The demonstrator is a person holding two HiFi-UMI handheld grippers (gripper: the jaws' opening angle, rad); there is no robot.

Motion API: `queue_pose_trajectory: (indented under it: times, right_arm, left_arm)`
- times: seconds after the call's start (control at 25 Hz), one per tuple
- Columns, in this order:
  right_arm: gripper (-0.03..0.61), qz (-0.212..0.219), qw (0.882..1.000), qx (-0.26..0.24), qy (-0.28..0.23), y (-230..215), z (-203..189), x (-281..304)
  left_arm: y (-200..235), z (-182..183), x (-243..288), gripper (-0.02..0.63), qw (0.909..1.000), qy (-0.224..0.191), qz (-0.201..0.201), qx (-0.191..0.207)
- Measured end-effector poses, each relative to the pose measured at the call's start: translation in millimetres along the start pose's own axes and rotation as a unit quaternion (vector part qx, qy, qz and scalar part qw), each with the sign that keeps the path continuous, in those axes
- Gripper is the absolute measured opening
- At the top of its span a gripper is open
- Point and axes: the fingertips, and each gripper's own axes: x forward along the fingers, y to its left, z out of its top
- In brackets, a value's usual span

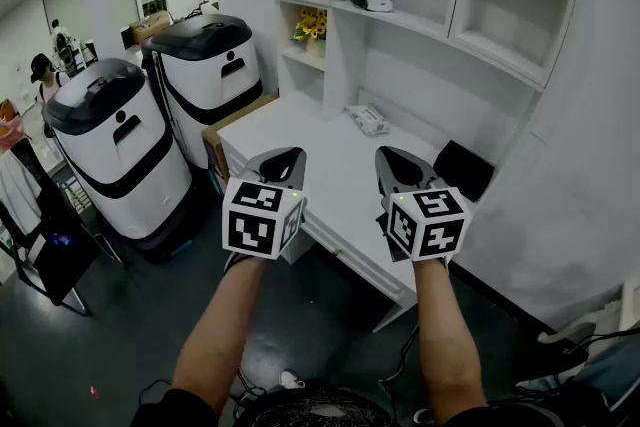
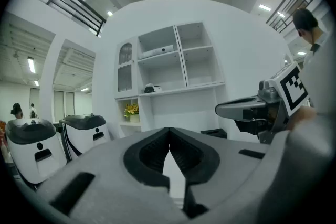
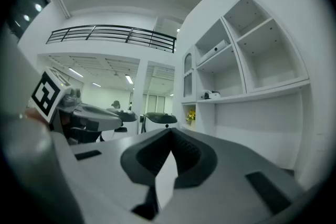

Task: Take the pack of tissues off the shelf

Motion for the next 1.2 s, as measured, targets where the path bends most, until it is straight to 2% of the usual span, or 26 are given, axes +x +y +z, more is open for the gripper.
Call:
queue_pose_trajectory:
  times: [0.48,0.8,1.2]
  right_arm:
    - [0.009,-0.043,0.999,-0.006,-0.012,18,11,32]
    - [0.081,-0.058,0.998,-0.025,-0.012,25,20,54]
    - [0.174,-0.059,0.997,-0.026,-0.030,10,35,108]
  left_arm:
    - [33,1,13,0.009,0.9991,-0.011,-0.042,-0.003]
    - [55,0,19,0.009,0.9980,-0.021,-0.059,-0.004]
    - [98,-3,55,0.009,0.9985,-0.019,-0.050,0.002]
